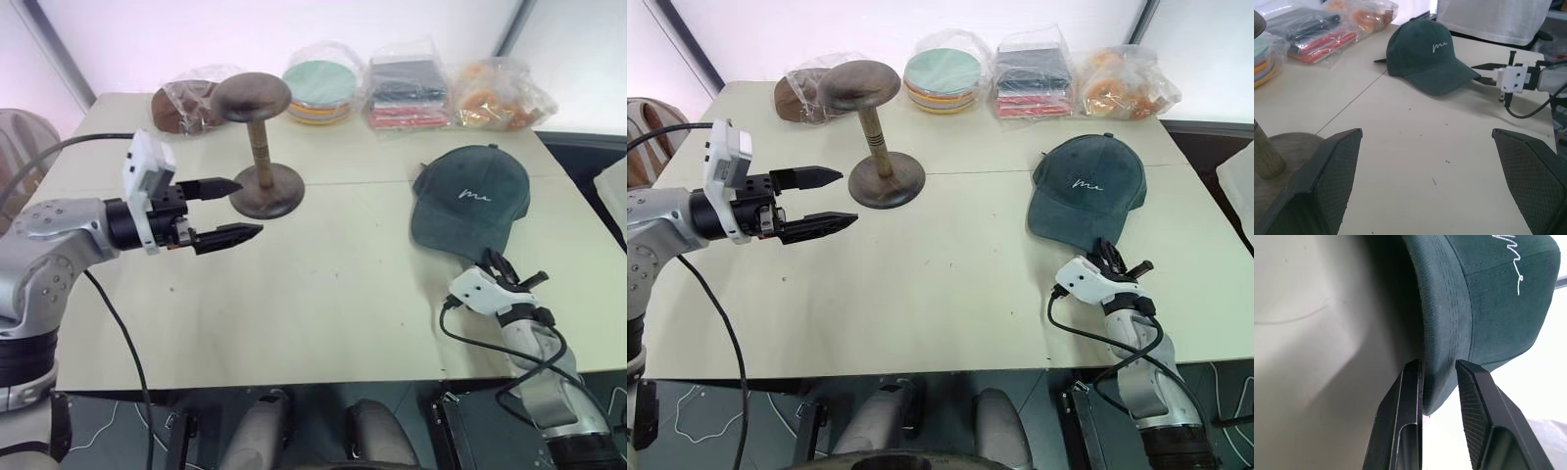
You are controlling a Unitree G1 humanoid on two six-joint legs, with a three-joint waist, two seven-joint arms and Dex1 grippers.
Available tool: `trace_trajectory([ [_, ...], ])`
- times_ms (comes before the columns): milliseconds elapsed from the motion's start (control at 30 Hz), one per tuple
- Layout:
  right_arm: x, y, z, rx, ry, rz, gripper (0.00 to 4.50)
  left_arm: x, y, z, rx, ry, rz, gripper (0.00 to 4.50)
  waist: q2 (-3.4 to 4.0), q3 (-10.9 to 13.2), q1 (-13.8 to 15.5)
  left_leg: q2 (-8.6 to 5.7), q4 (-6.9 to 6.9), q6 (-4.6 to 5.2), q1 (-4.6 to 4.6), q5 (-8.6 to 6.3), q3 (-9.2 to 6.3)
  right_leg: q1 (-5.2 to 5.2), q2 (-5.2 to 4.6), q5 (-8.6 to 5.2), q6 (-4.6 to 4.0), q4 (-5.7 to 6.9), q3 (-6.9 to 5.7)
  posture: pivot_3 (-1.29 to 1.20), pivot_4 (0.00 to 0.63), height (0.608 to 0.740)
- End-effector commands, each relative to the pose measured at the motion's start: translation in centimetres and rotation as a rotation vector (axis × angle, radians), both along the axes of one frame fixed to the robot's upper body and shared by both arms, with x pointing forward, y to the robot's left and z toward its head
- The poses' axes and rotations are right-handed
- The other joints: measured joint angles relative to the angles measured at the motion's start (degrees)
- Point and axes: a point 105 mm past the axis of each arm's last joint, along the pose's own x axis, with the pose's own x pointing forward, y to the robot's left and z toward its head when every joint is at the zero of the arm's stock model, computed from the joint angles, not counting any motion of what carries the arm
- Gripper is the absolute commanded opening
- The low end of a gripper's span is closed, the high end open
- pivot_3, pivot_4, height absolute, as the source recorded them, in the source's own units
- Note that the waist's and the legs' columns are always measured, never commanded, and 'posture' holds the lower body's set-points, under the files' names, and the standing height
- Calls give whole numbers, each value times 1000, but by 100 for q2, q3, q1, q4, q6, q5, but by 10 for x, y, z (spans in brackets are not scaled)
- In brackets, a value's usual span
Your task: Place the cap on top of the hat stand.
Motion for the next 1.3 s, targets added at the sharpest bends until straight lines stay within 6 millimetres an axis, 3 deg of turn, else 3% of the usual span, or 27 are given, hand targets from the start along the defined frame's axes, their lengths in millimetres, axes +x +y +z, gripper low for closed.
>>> trace_trajectory([
  [33,3,4,13,-9,-68,13,92,-3,0,13,13,-64,-4,4500,0,0,-1,0,0,0,0,0,0,1,0,0,0,0,0,0,150,740],
  [400,5,6,38,-29,-202,20,92,0,0,14,13,-71,-7,4500,0,0,-3,0,-3,0,1,0,0,-1,1,0,0,0,1,0,150,740],
  [667,7,18,119,-45,-481,67,92,3,0,13,9,-69,-12,4500,3,2,-4,0,-6,-1,0,1,1,-5,2,0,0,0,2,0,150,740],
  [933,12,59,180,34,-626,181,92,15,9,7,-8,-53,25,4500,3,2,-13,1,-8,-1,-1,1,1,-7,2,0,0,1,2,0,150,740],
  [1033,16,84,202,83,-661,255,92,23,14,7,-16,-71,71,4500,3,2,-16,0,-9,-1,-2,1,2,-9,2,0,0,0,2,0,150,740],
  [1133,20,108,213,138,-672,317,92,33,21,6,-14,-88,124,4500,3,2,-22,1,-9,-3,-2,2,1,-13,2,0,0,3,2,0,150,740],
  [1300,29,142,215,205,-661,392,92,45,28,4,-11,-103,173,4500,3,3,-8,0,-14,-32,-6,19,1,-25,2,0,0,2,2,0,150,740],
])
